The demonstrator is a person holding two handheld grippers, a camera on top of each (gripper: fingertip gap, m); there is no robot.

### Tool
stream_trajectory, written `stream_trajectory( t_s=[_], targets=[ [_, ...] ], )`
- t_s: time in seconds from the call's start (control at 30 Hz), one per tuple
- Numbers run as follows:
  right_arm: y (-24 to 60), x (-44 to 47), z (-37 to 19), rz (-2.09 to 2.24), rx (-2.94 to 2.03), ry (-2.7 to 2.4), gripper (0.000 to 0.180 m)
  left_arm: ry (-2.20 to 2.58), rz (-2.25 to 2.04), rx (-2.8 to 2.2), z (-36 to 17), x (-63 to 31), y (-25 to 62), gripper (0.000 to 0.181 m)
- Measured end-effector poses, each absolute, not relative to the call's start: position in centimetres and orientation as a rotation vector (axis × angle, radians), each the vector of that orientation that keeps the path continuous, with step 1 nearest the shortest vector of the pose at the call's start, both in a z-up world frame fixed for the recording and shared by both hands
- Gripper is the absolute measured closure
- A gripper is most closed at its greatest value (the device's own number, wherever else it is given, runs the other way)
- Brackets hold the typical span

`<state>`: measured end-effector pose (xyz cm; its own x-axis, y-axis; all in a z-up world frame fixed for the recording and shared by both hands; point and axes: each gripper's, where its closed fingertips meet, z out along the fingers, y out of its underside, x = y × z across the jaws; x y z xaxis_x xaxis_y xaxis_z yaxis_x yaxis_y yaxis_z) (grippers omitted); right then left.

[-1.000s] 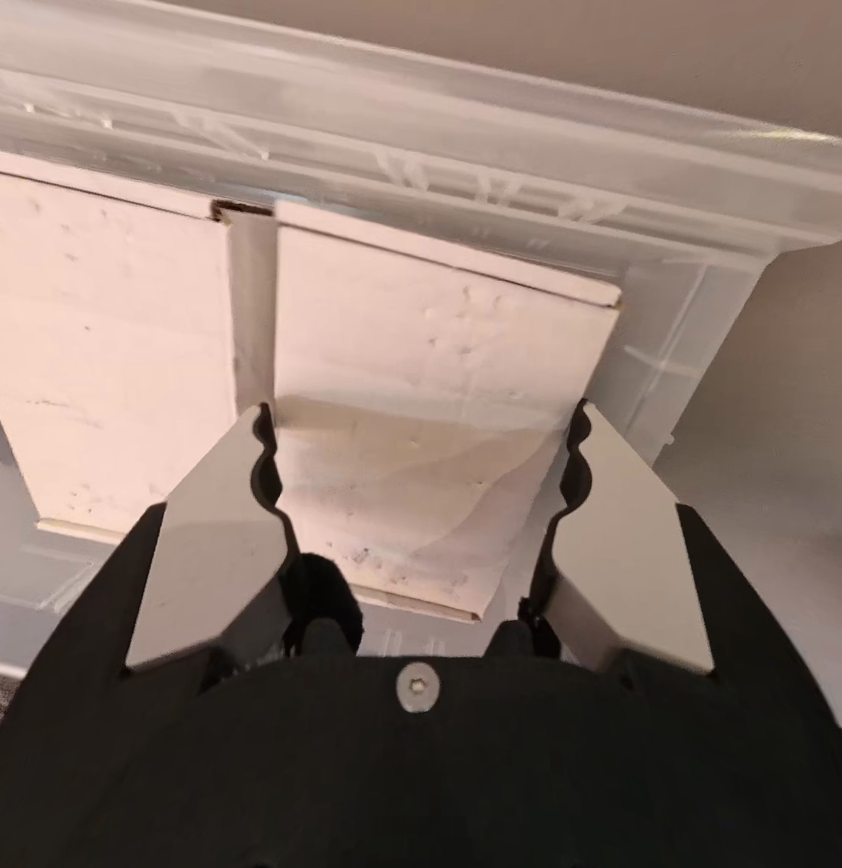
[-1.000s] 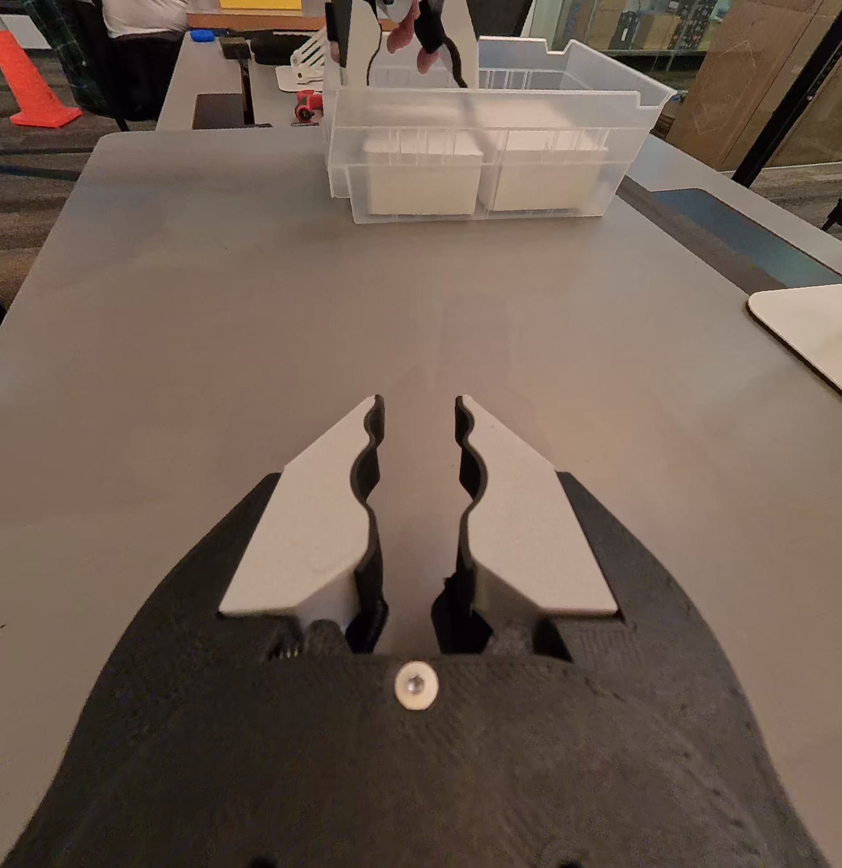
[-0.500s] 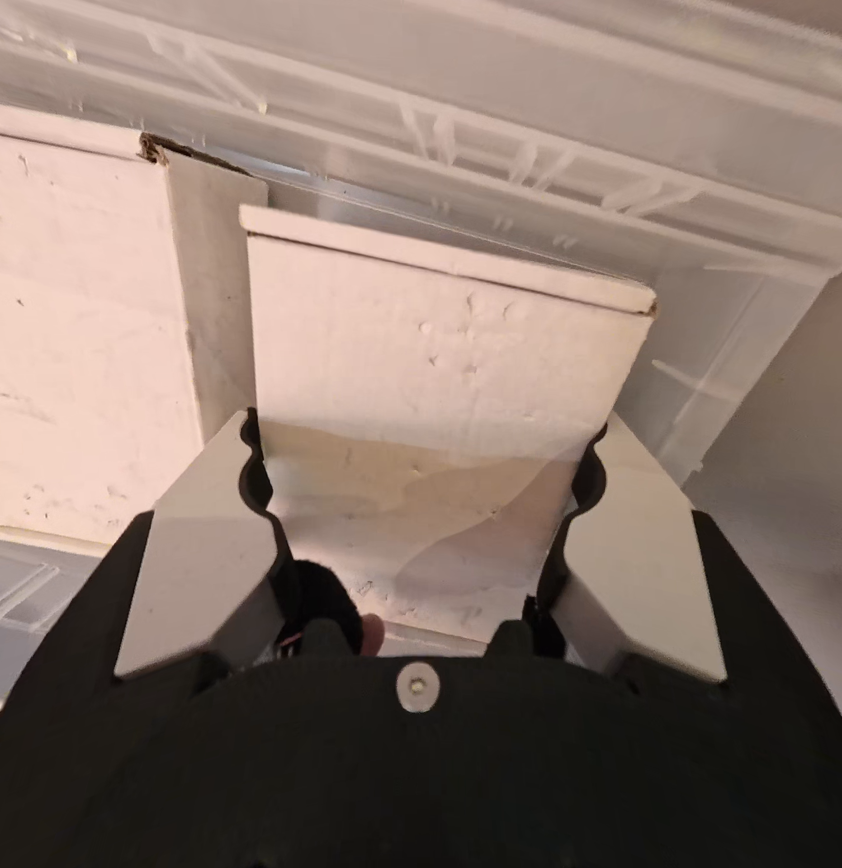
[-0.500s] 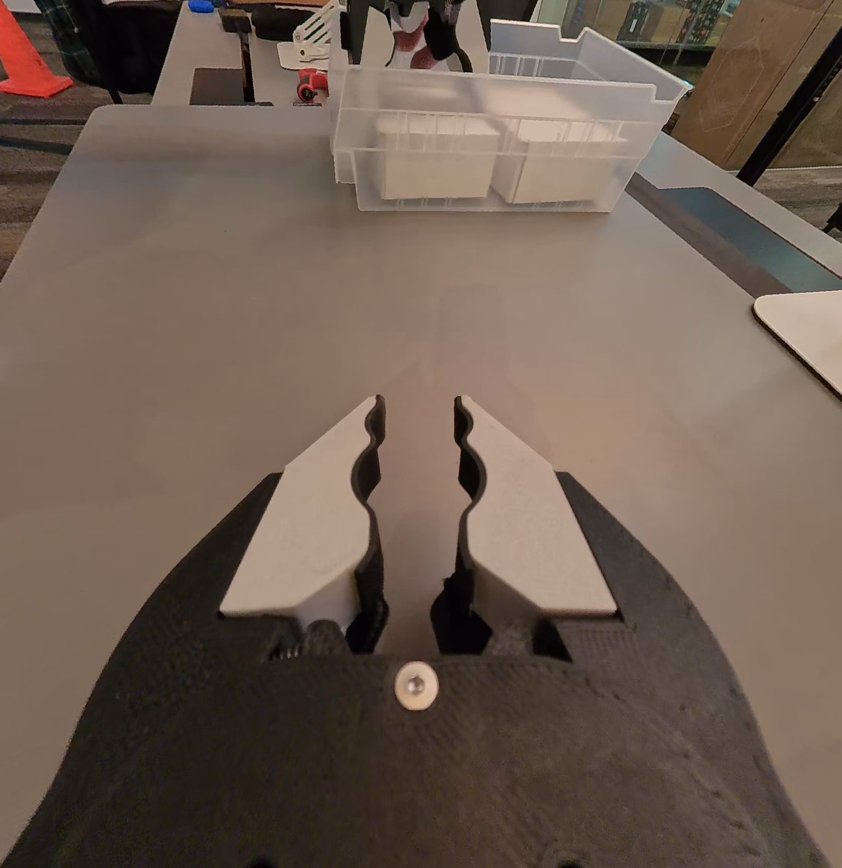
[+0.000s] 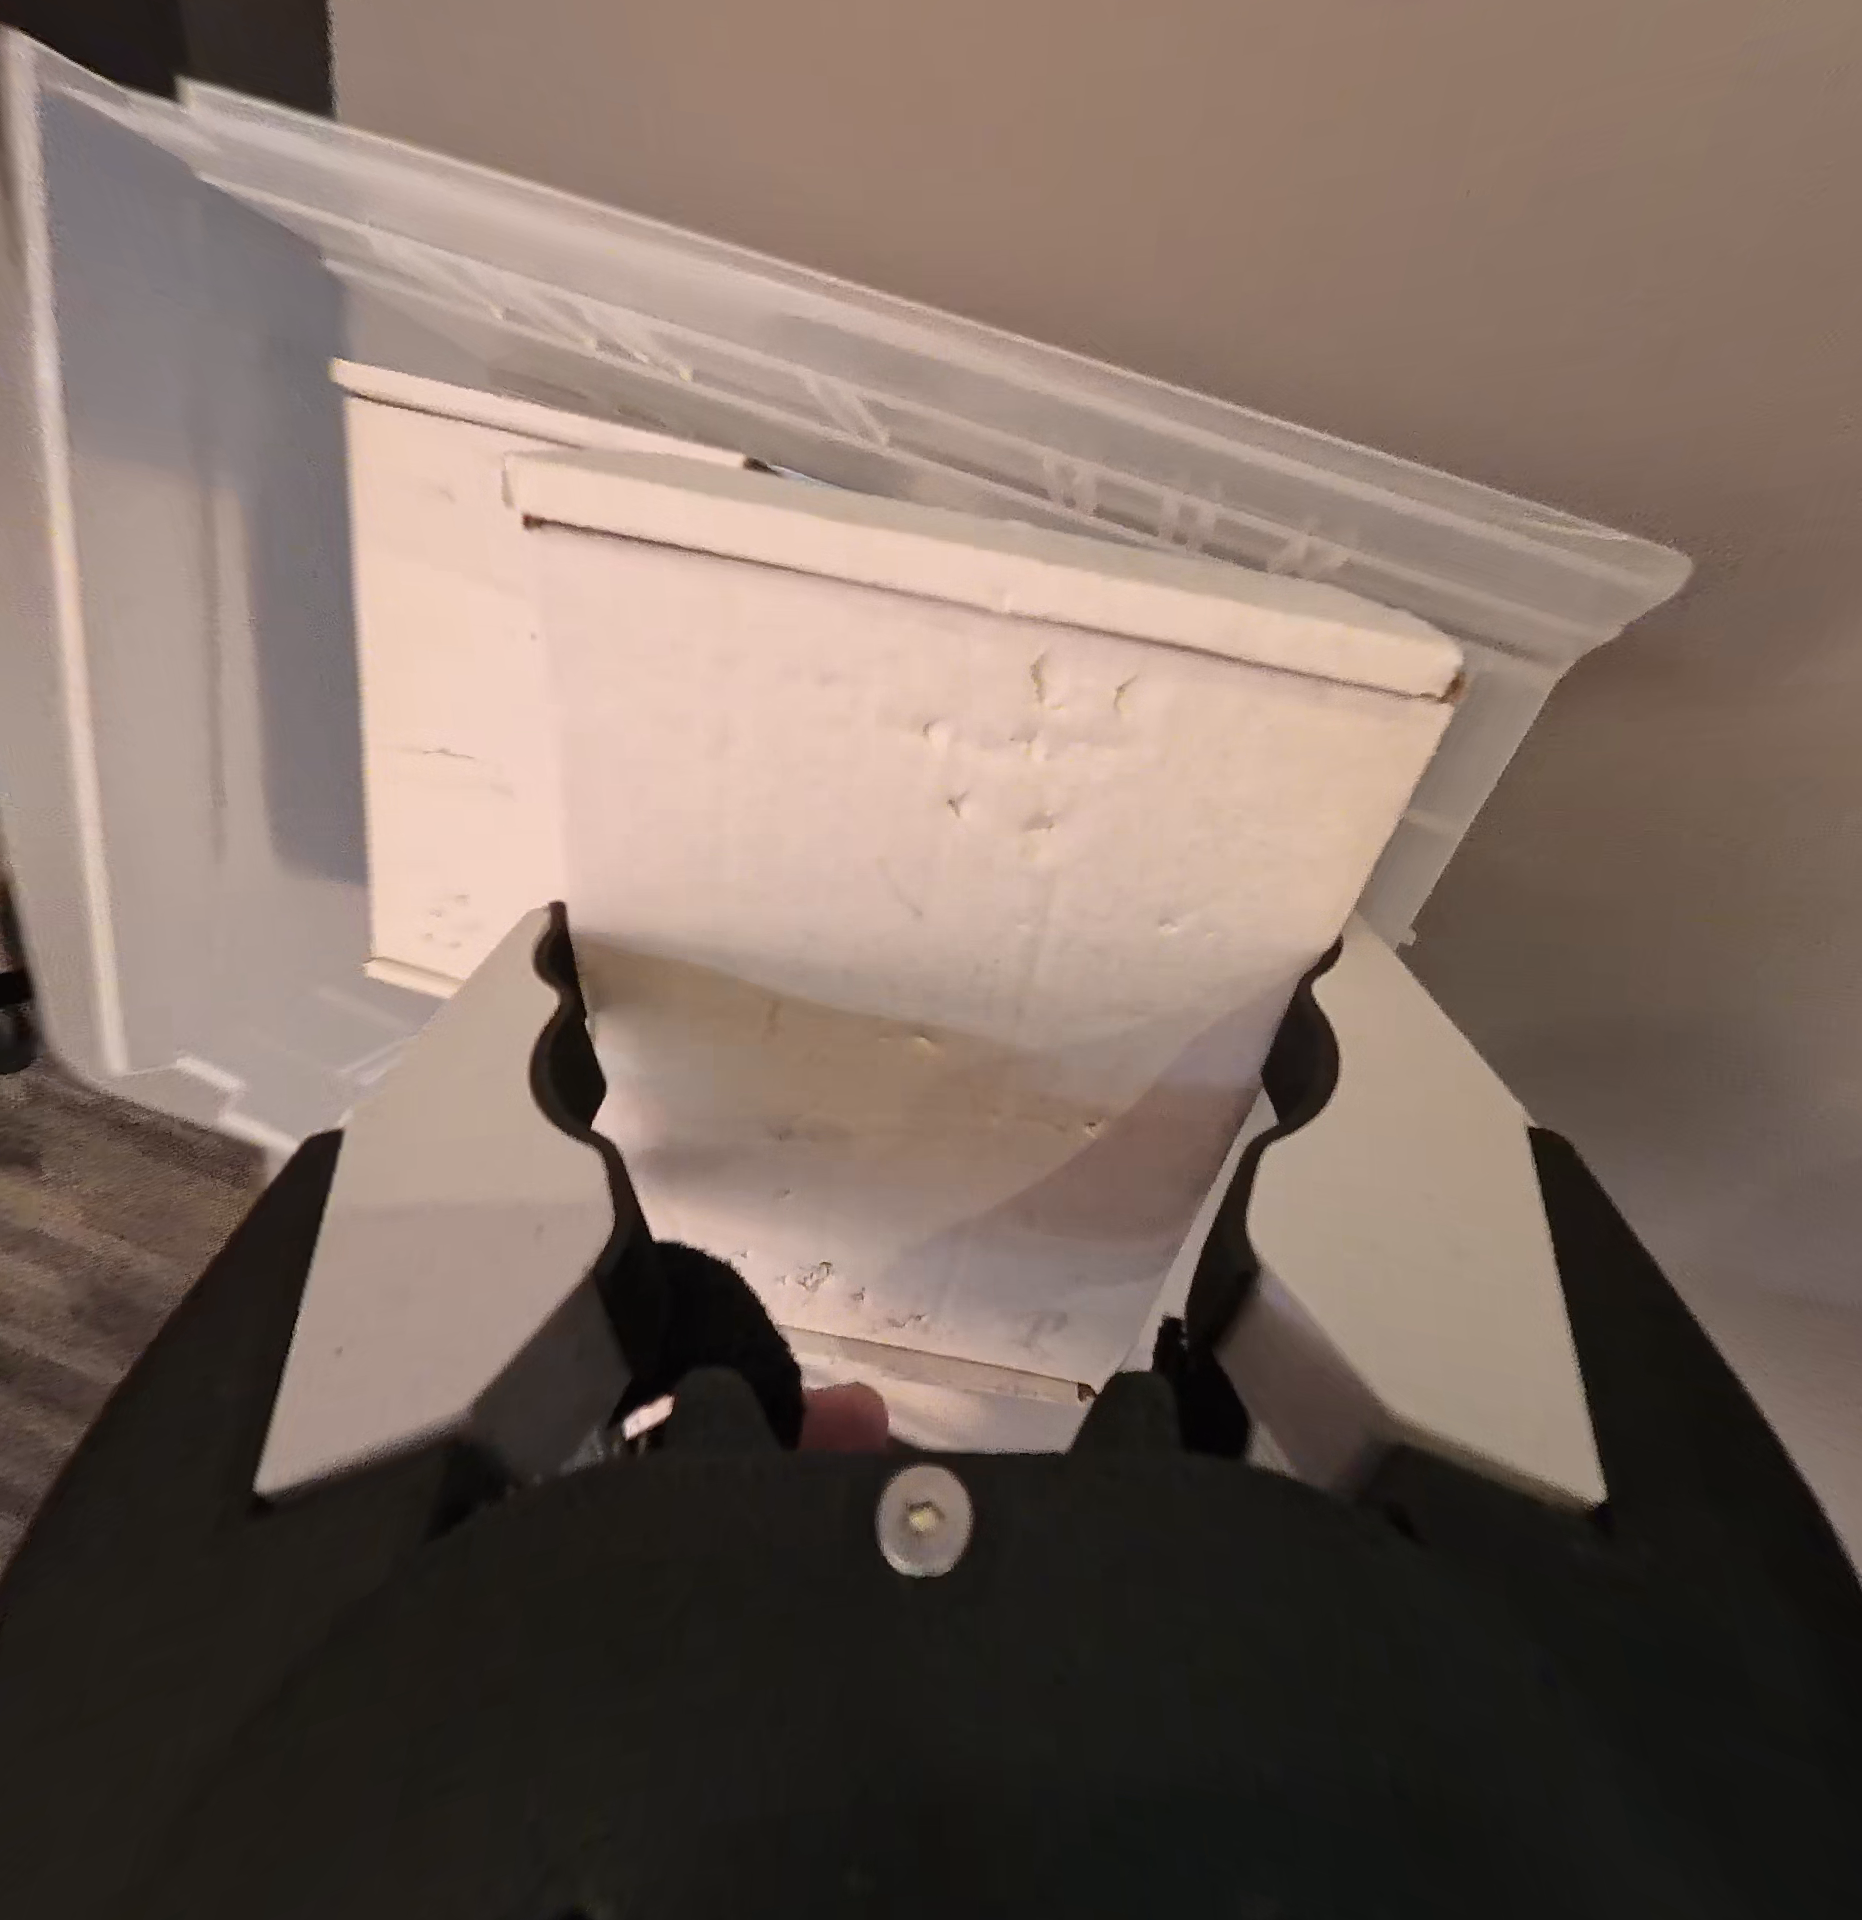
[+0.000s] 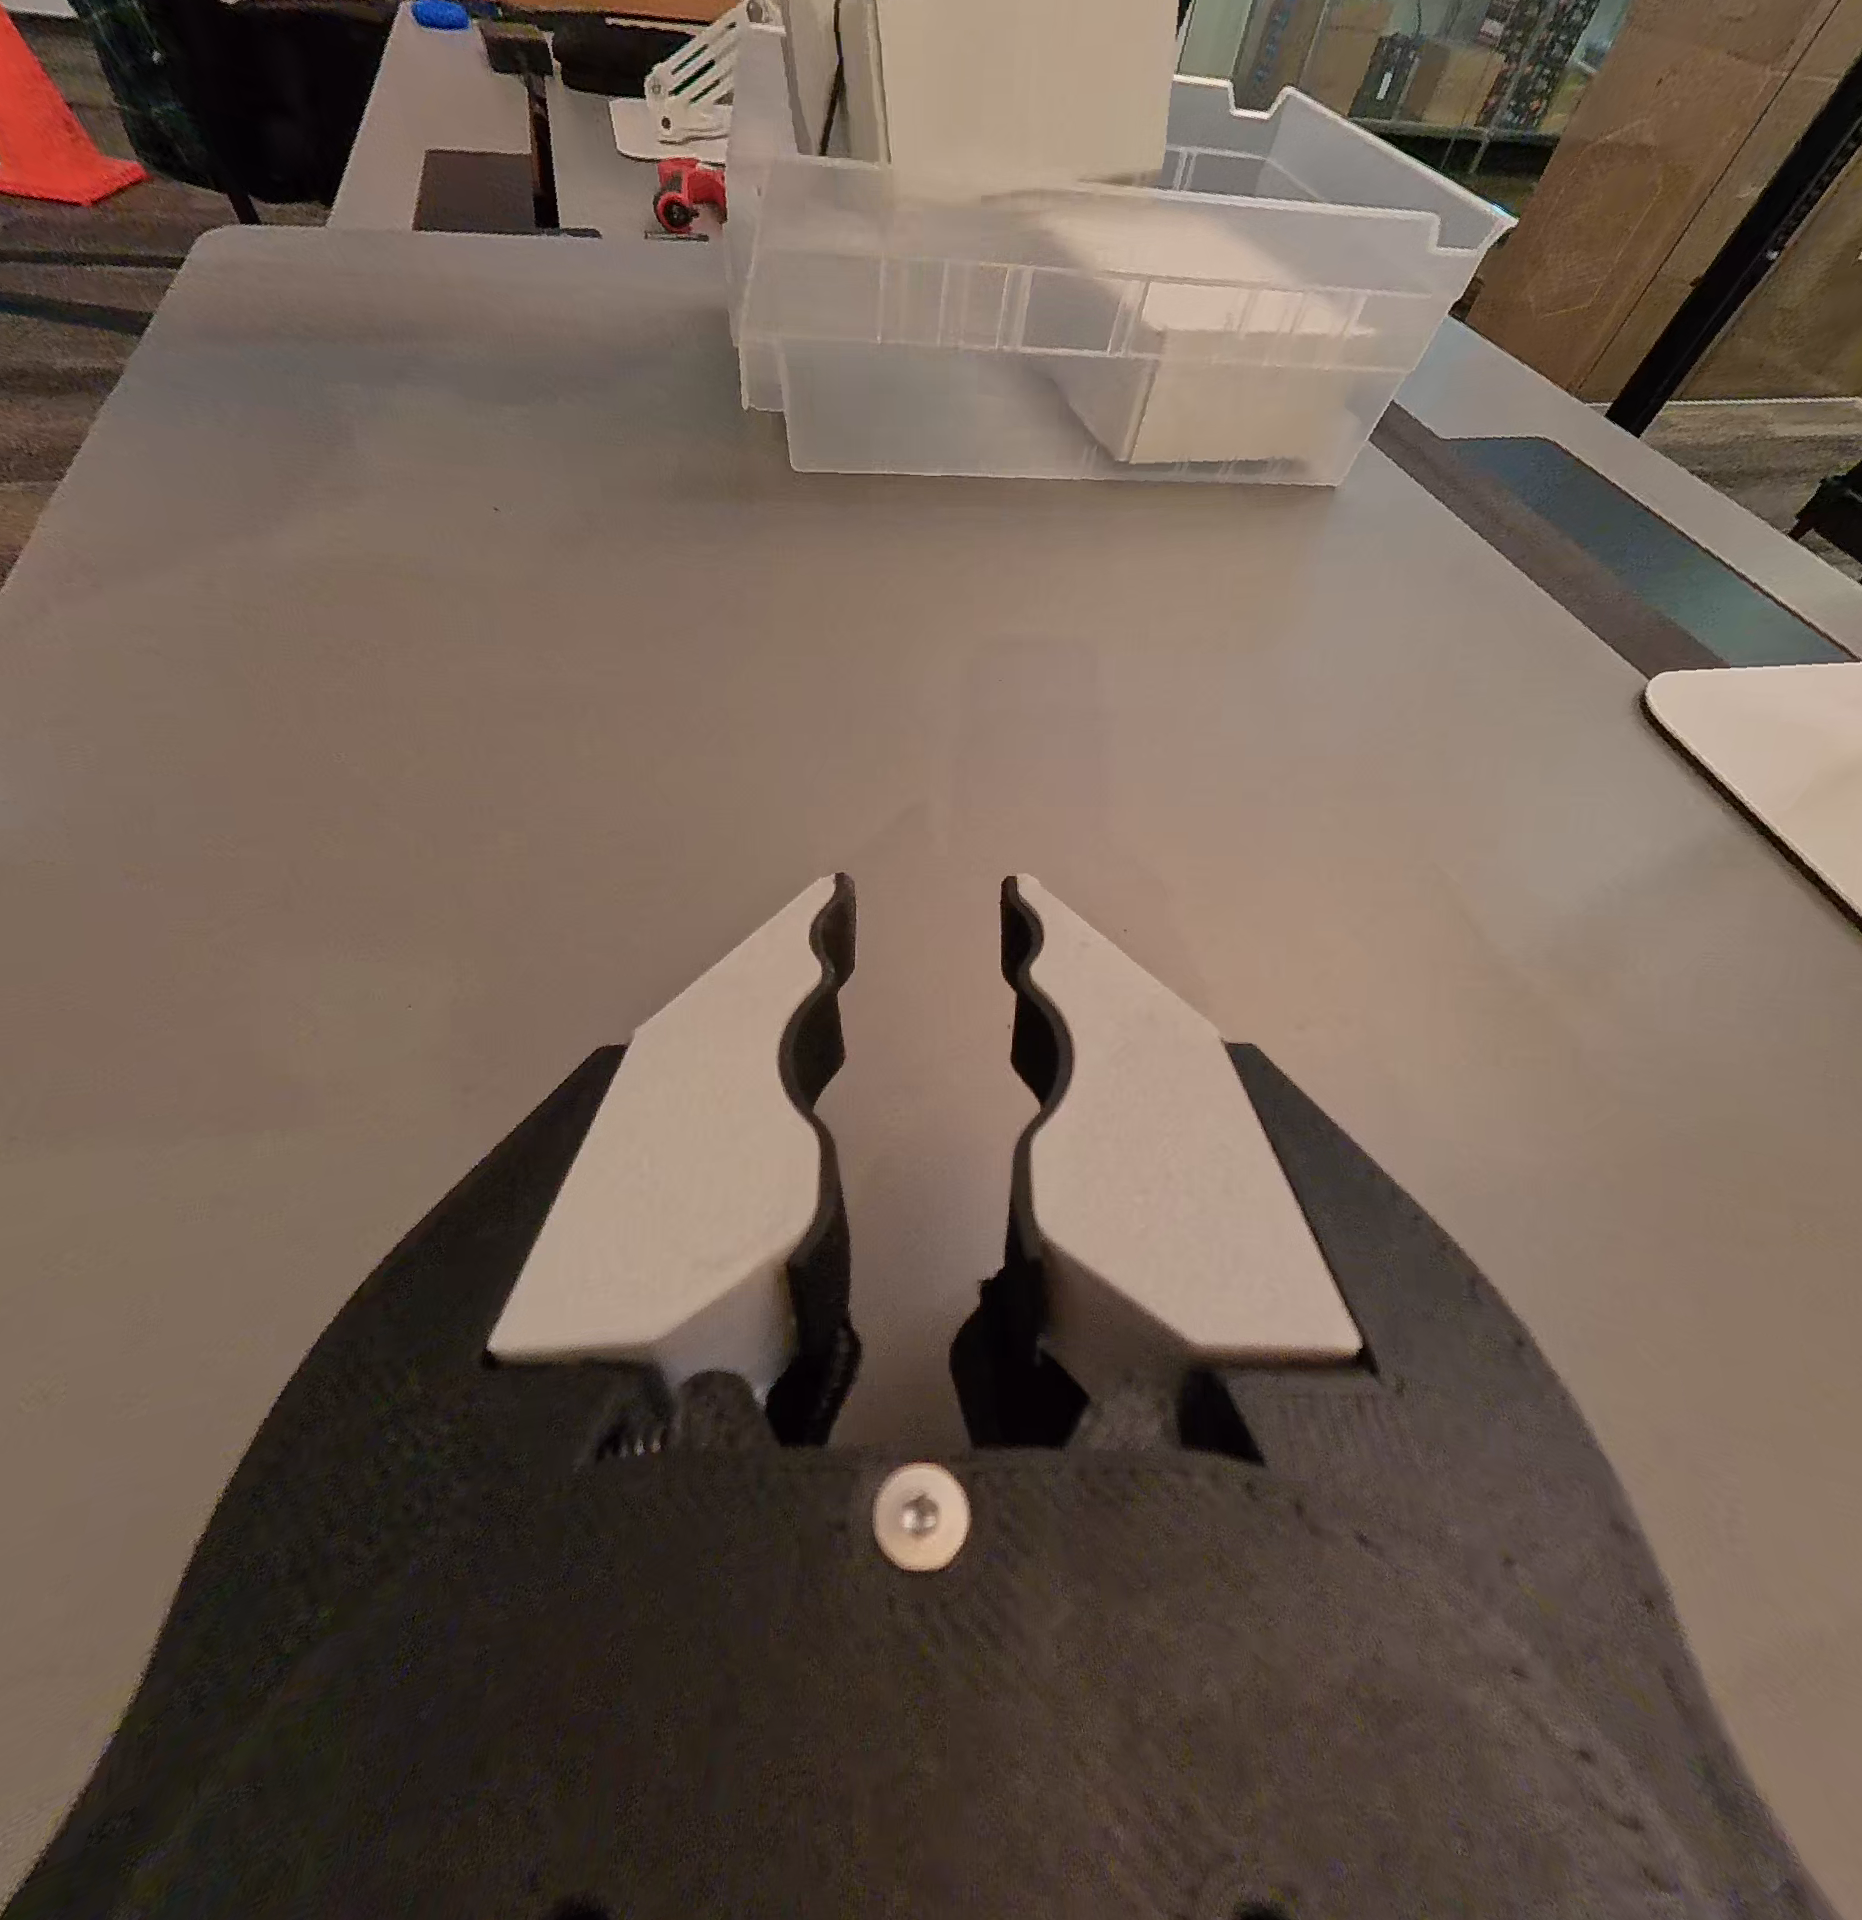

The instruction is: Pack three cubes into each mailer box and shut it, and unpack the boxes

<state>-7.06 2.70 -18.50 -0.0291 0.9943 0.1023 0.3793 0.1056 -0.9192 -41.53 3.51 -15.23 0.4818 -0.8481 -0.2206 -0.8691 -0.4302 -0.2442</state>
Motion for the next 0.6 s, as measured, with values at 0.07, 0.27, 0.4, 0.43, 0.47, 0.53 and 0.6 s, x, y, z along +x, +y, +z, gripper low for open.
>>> stream_trajectory(
  t_s=[0.07, 0.27, 0.4, 0.43, 0.47, 0.53, 0.6],
  targets=[
    [2.8, -7.0, -18.4, 0.919, -1.399, -1.537, 0.154, 1.459, 0.147, -2.392, -13.8, -41.1, 3.4, 0.05],
    [4.0, -6.8, -17.8, 0.878, -1.415, -1.455, 0.137, 1.61, 0.14, -2.278, -10.8, -34.0, 3.3, 0.05],
    [4.7, -6.3, -16.8, 0.714, -1.35, -1.421, 0.127, 1.748, 0.161, -2.221, -10.8, -28.0, 3.7, 0.05],
    [4.8, -6.1, -16.3, 0.657, -1.316, -1.409, 0.126, 1.789, 0.149, -2.207, -11.1, -26.3, 3.8, 0.05],
    [4.7, -6.0, -15.7, 0.608, -1.278, -1.405, 0.125, 1.815, 0.139, -2.2, -11.5, -24.8, 4.0, 0.05],
    [4.3, -6.0, -14.7, 0.524, -1.205, -1.399, 0.12, 1.874, 0.088, -2.211, -12.8, -21.8, 4.4, 0.05],
    [3.8, -6.3, -14.2, 0.438, -1.133, -1.414, 0.112, 1.918, 0.023, -2.226, -14.2, -19.1, 5.0, 0.05]
  ],
)
